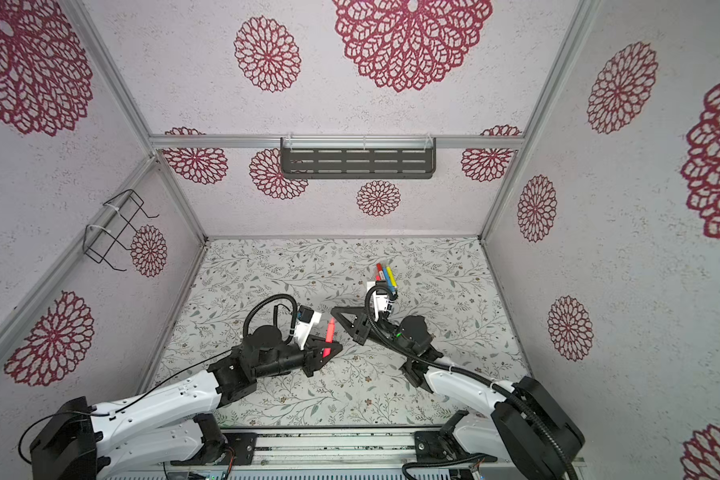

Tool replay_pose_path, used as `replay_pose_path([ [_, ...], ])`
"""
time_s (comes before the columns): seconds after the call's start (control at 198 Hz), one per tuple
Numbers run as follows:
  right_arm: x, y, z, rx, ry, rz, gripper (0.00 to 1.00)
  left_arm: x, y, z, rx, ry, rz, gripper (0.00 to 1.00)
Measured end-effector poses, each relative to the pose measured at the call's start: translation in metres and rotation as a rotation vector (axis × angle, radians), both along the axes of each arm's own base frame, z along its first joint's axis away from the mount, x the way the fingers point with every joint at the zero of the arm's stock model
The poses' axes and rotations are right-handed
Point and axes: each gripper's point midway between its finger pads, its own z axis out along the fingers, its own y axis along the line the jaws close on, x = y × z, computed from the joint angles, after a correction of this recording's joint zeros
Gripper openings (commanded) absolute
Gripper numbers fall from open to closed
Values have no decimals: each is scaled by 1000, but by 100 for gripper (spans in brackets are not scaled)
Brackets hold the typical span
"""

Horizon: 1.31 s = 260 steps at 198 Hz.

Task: Insert the pens into the pen caps
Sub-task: 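Push the clear cap down onto the pink marker tip with right gripper, then slide right gripper down to grip the capped pink marker body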

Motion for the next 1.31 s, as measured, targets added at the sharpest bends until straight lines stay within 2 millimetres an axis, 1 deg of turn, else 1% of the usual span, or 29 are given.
replay_pose_path([
  [0.035, 0, 0, 1, 1, -8, -4, 5, 0, -1, 1, -5, -1, -3, 0],
  [0.076, -1, 0, 2, 1, -14, -6, 10, -1, -1, 2, -9, -3, -5, 0],
  [0.126, -2, -1, 4, 0, -21, -6, 24, -1, -1, 4, -13, -5, -9, 0],
  [0.177, -4, -1, 3, -10, -26, -3, 37, -2, -2, 5, -17, -8, -14, 0],
  [0.238, -15, 3, -3, -43, -19, 36, 50, -1, -3, 13, -37, -27, -14, 0],
  [0.323, -26, 3, -11, -90, -8, 58, 57, 1, -4, 28, -71, -59, -12, 0],
  [0.409, -28, -7, -6, -115, -7, 32, 61, 2, -5, 34, -86, -72, -10, 0],
  [0.495, -25, -18, 12, -122, -29, -17, 61, 2, -5, 34, -82, -74, -8, 0],
  [0.607, -17, -28, 49, -128, -72, -85, 59, 2, -5, 31, -69, -78, -3, 0],
  [0.708, -9, -28, 76, -153, -100, -117, 55, 0, -6, 28, -56, -82, -5, 0],
  [0.783, -3, -22, 83, -181, -103, -121, 52, -2, -7, 27, -51, -85, -7, 0],
  [0.849, 4, -16, 78, -218, -88, -117, 50, -2, -8, 27, -47, -88, -6, 0],
  [0.96, 14, -6, 51, -297, -30, -103, 48, -2, -9, 28, -44, -95, -7, 0],
  [1.021, 16, -3, 36, -334, 2, -91, 45, -2, -9, 28, -42, -96, -6, 0],
  [1.102, 15, -1, 29, -353, 17, -76, 41, -1, -9, 27, -35, -95, -3, 0],
  [1.157, 12, 0, 29, -357, 15, -66, 35, -1, -8, 25, -31, -93, -2, 0],
  [1.314, 6, 4, 29, -356, 7, -40, 9, 0, -8, 24, -16, -92, 6, 0],
])
